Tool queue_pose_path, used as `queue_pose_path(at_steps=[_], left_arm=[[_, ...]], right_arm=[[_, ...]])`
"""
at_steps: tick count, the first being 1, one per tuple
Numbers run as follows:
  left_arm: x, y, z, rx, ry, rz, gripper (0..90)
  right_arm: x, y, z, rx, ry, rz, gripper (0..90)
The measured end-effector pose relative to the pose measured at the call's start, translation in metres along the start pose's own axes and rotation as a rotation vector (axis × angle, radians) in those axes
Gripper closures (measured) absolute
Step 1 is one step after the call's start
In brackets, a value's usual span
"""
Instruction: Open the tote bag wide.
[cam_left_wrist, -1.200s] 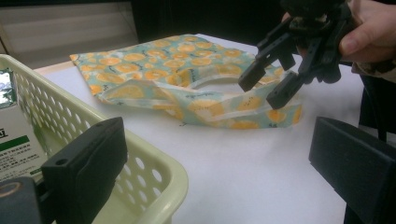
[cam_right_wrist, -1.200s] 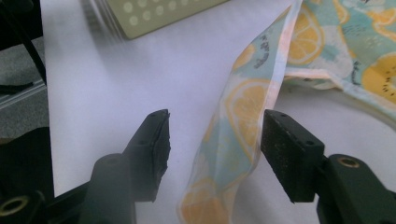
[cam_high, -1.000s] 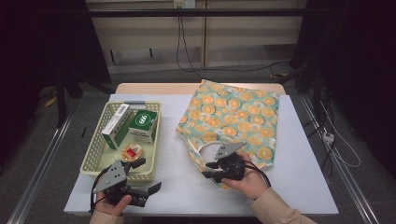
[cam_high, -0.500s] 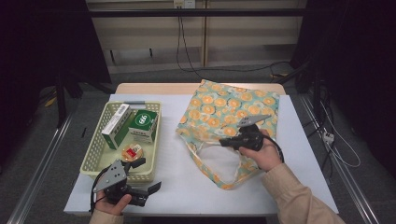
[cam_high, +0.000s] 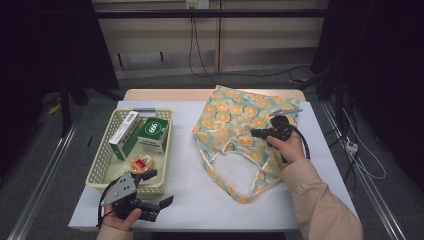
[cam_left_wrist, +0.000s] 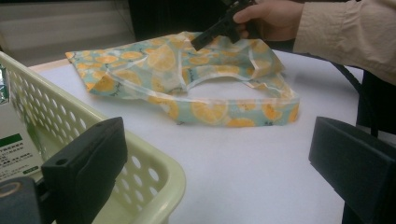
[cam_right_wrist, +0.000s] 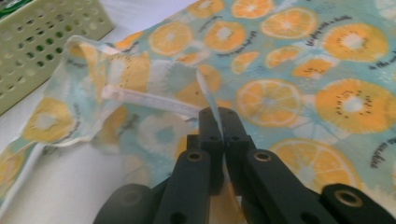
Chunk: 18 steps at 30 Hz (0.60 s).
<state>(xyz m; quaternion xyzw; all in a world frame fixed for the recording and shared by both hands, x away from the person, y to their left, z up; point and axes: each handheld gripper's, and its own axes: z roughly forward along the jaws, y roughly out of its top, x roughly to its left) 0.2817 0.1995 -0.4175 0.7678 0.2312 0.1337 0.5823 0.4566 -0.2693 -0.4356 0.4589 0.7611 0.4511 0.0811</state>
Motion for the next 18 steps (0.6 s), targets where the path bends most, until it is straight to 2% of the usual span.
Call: queue_pose_path(at_steps=[3,4,7,8,9,10,13,14,15,16,18], left_arm=[[0.0,0.0,0.0,-0.001,-0.001,-0.001,4.1],[0.0,-0.001,0.0,0.0,0.0,-0.004,4.1],[0.001,-0.001,0.0,0.0,-0.001,-0.005,4.1],[0.001,-0.001,0.0,-0.001,-0.002,-0.006,4.1],[0.001,-0.001,0.0,-0.001,0.0,-0.005,4.1],[0.001,-0.001,0.0,-0.001,0.001,-0.005,4.1],[0.001,-0.001,0.0,0.001,0.0,-0.004,4.1],[0.0,-0.001,0.0,0.002,0.001,-0.004,4.1],[0.0,-0.001,0.0,-0.002,0.001,-0.009,4.1],[0.0,-0.001,0.0,-0.001,0.0,-0.004,4.1],[0.0,-0.001,-0.001,0.0,0.003,-0.003,4.1]], right_arm=[[-0.006,-0.001,0.003,-0.002,-0.022,0.012,90.0],[-0.013,-0.003,0.006,0.012,-0.069,0.004,90.0],[-0.019,-0.006,0.006,0.016,-0.076,0.014,89.4],[-0.021,-0.008,0.006,0.022,-0.1,0.013,82.9],[-0.021,-0.008,0.006,0.022,-0.1,0.013,82.9],[-0.02,-0.008,0.003,0.025,-0.127,-0.004,69.6],[-0.013,-0.004,-0.001,0.013,-0.125,-0.027,53.7],[-0.013,-0.004,-0.001,0.013,-0.125,-0.027,53.7],[-0.01,-0.002,-0.003,0.014,-0.128,-0.036,49.0],[-0.002,0.002,-0.008,0.01,-0.131,-0.052,39.8],[0.001,0.003,-0.01,0.005,-0.129,-0.067,40.3]])
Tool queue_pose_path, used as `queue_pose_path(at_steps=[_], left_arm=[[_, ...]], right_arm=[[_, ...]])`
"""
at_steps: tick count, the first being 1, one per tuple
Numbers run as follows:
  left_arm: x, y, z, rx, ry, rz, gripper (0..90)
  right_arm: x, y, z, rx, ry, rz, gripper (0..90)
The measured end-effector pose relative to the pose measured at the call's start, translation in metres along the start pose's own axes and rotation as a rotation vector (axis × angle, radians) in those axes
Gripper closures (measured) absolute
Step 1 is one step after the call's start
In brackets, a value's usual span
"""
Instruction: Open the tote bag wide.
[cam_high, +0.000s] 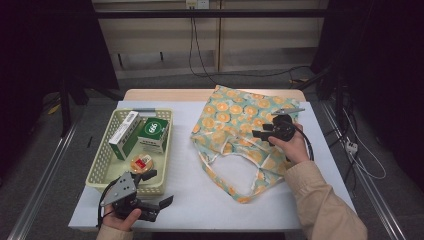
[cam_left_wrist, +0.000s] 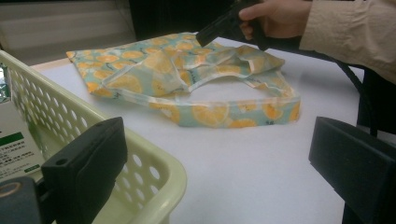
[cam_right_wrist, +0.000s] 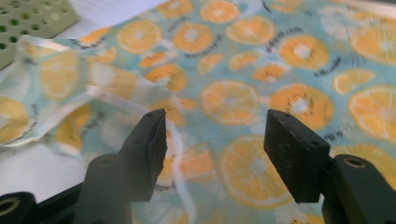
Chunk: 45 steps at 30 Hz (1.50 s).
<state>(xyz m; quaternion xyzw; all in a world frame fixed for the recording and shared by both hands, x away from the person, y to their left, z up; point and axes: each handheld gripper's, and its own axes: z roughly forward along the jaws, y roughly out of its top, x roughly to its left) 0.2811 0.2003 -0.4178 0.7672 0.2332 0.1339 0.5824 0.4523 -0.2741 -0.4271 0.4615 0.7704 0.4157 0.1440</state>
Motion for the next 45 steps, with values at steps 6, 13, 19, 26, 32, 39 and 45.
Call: queue_pose_path(at_steps=[6,13,19,26,32,39,45], left_arm=[[0.0,0.0,-0.001,0.001,0.004,0.009,4.1],[0.0,0.0,-0.001,-0.001,0.003,0.005,4.1],[0.0,-0.001,-0.001,-0.001,0.001,0.001,4.1],[0.0,-0.001,0.0,0.001,-0.004,-0.006,4.1],[0.001,-0.002,0.0,0.004,-0.003,-0.004,4.1],[0.001,-0.001,0.0,0.001,-0.002,-0.002,4.1],[0.001,-0.001,0.0,-0.001,-0.004,-0.008,4.1]], right_arm=[[0.03,0.007,-0.021,-0.049,0.057,-0.096,33.7],[0.072,-0.012,-0.021,0.016,0.147,-0.241,54.9],[0.084,-0.033,-0.009,0.096,0.133,-0.315,64.5],[0.071,-0.041,0.001,0.123,0.093,-0.288,62.9],[0.061,-0.043,0.01,0.123,0.082,-0.272,70.1],[0.047,-0.044,0.011,0.102,0.105,-0.208,90.0],[0.058,-0.046,0.006,0.143,0.204,-0.19,90.0]])
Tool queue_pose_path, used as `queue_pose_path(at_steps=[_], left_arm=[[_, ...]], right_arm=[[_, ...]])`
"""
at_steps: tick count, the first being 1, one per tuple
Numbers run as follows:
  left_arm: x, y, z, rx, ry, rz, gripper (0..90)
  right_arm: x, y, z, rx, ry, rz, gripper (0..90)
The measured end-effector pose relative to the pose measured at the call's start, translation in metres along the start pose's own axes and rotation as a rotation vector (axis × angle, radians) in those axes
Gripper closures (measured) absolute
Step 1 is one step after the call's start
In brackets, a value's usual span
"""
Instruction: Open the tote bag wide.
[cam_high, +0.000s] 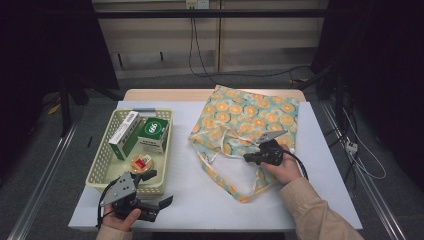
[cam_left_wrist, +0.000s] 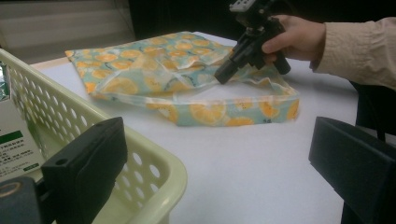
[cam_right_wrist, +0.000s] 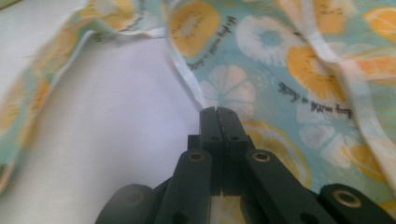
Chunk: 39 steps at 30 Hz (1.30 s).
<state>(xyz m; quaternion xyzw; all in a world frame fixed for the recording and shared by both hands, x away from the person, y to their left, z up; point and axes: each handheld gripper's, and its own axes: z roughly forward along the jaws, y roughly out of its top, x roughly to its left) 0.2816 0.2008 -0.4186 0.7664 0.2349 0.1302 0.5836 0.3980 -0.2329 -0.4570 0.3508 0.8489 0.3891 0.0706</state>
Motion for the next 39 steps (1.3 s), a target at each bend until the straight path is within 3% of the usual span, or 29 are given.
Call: queue_pose_path(at_steps=[3,4,7,9,10,12,13,15,20,23,26,27,29,32,34,35,39], left_arm=[[0.0,0.0,0.0,0.002,-0.001,0.004,4.1],[0.0,0.001,0.0,0.001,0.001,0.01,4.1],[-0.001,0.001,0.0,-0.001,-0.001,0.007,4.1],[-0.001,0.001,0.0,-0.001,-0.002,0.006,4.1],[-0.001,0.001,0.0,-0.002,-0.002,0.006,4.1],[-0.001,0.001,0.001,-0.002,-0.004,0.005,4.1],[0.0,0.0,0.001,-0.002,-0.004,0.005,4.1],[0.001,0.0,0.001,0.006,0.0,0.017,4.1],[0.001,-0.001,0.001,0.002,-0.003,0.002,4.1],[0.001,-0.001,0.001,0.004,-0.004,0.0,4.1],[0.002,-0.001,0.001,0.01,-0.002,0.016,4.1],[0.001,-0.002,0.001,0.009,-0.006,0.001,4.1],[0.003,-0.001,0.001,0.011,0.001,0.02,4.1],[0.002,-0.002,0.001,0.01,0.002,0.005,4.1],[0.002,-0.001,0.001,0.011,0.0,0.018,4.1],[0.001,-0.001,0.001,0.007,-0.004,0.003,4.1],[0.002,-0.001,0.001,0.006,-0.001,0.002,4.1]], right_arm=[[0.012,0.006,-0.004,-0.021,0.041,-0.017,90.0],[0.019,0.013,-0.01,-0.068,0.081,-0.006,90.0],[0.021,0.021,-0.017,-0.115,0.099,0.012,90.0],[0.012,0.031,-0.023,-0.149,0.037,0.038,90.0],[0.012,0.031,-0.023,-0.149,0.037,0.038,90.0],[-0.005,0.037,-0.024,-0.168,-0.028,0.073,90.0],[-0.005,0.037,-0.024,-0.168,-0.028,0.073,90.0],[-0.018,0.038,-0.022,-0.161,-0.063,0.1,90.0],[-0.049,0.03,-0.011,-0.14,-0.129,0.173,90.0],[-0.056,0.025,-0.005,-0.128,-0.153,0.182,90.0],[-0.058,0.022,0.0,-0.117,-0.15,0.189,90.0],[-0.058,0.021,0.002,-0.107,-0.151,0.182,90.0],[-0.057,0.02,0.006,-0.084,-0.16,0.152,90.0],[-0.054,0.02,0.009,-0.069,-0.167,0.129,89.1],[-0.052,0.021,0.01,-0.067,-0.176,0.123,80.5],[-0.048,0.024,0.009,-0.07,-0.196,0.113,70.2],[-0.041,0.03,0.002,-0.088,-0.229,0.08,60.1]])
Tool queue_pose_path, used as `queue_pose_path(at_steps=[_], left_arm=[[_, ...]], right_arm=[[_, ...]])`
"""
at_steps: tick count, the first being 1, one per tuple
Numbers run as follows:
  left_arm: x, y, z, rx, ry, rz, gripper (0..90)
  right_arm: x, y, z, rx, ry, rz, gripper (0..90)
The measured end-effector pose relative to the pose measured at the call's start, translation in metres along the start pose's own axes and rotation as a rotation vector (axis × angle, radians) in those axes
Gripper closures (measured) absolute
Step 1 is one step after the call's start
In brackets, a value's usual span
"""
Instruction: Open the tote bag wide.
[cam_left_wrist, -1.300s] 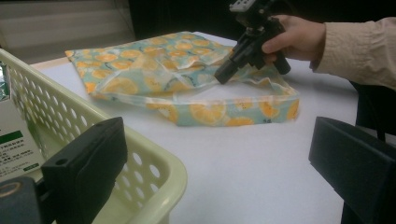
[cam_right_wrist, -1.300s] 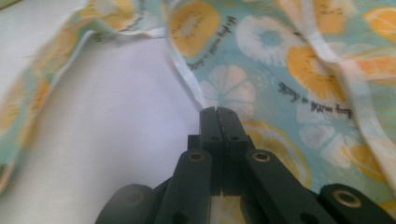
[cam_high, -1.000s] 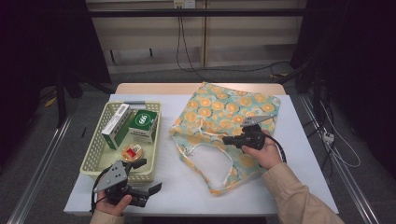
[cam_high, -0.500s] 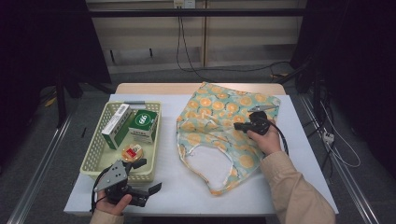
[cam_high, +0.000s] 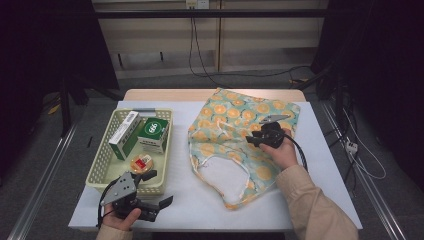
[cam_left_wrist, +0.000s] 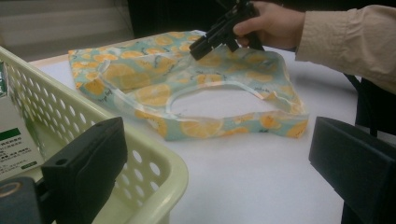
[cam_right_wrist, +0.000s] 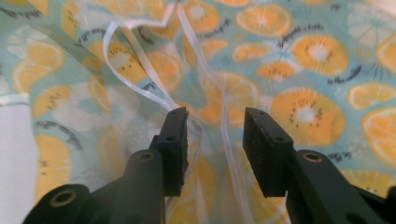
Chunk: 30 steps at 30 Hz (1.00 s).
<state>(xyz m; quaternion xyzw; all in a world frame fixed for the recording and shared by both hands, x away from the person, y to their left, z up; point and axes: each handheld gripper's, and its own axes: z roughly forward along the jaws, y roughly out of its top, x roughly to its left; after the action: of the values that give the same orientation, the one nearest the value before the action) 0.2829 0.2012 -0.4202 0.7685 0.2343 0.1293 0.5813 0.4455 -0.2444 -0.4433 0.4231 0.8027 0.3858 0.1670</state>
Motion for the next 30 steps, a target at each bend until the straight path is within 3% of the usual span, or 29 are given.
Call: queue_pose_path(at_steps=[1,5,12,14,16,17,18,19,20,21,22,23,26,29,30], left_arm=[[0.0,0.0,0.0,-0.001,0.0,-0.001,4.1],[-0.001,0.001,0.0,-0.001,-0.001,0.002,4.1],[-0.002,0.001,0.001,0.001,0.002,0.006,4.1],[-0.002,0.001,0.001,0.0,-0.004,0.005,4.1],[-0.002,0.001,0.002,0.004,-0.007,0.004,4.1],[-0.002,0.001,0.002,0.003,-0.008,0.003,4.1],[-0.002,0.001,0.002,0.003,-0.008,0.004,4.1],[-0.002,0.001,0.002,0.004,-0.006,0.005,4.1],[-0.002,0.001,0.002,0.002,-0.007,0.003,4.1],[-0.002,0.001,0.002,-0.001,-0.008,-0.003,4.1],[-0.001,0.001,0.002,0.007,0.0,0.021,4.1],[-0.002,0.0,0.002,0.005,-0.005,0.003,4.1],[-0.002,0.001,0.002,0.007,-0.006,0.009,4.1],[-0.001,0.001,0.002,0.006,-0.005,0.018,4.1],[-0.001,0.001,0.002,0.006,-0.005,0.017,4.1]], right_arm=[[0.005,0.005,-0.007,-0.028,-0.004,-0.008,52.3],[0.016,0.014,-0.02,-0.062,-0.002,-0.036,46.6],[0.034,0.019,-0.03,-0.069,0.032,-0.079,48.9],[0.038,0.021,-0.032,-0.073,0.047,-0.088,54.7],[0.046,0.022,-0.034,-0.069,0.087,-0.111,72.0],[0.046,0.022,-0.034,-0.069,0.087,-0.111,72.0],[0.049,0.022,-0.034,-0.068,0.101,-0.118,78.0],[0.053,0.023,-0.034,-0.072,0.149,-0.111,86.5],[0.053,0.023,-0.034,-0.072,0.149,-0.111,86.5],[0.056,0.023,-0.034,-0.077,0.178,-0.114,90.0],[0.059,0.023,-0.034,-0.075,0.192,-0.113,90.0],[0.063,0.024,-0.034,-0.075,0.202,-0.123,90.0],[0.074,0.02,-0.029,-0.039,0.264,-0.12,90.0],[0.075,0.015,-0.022,-0.008,0.234,-0.13,90.0],[0.07,0.009,-0.014,0.015,0.202,-0.111,90.0]])
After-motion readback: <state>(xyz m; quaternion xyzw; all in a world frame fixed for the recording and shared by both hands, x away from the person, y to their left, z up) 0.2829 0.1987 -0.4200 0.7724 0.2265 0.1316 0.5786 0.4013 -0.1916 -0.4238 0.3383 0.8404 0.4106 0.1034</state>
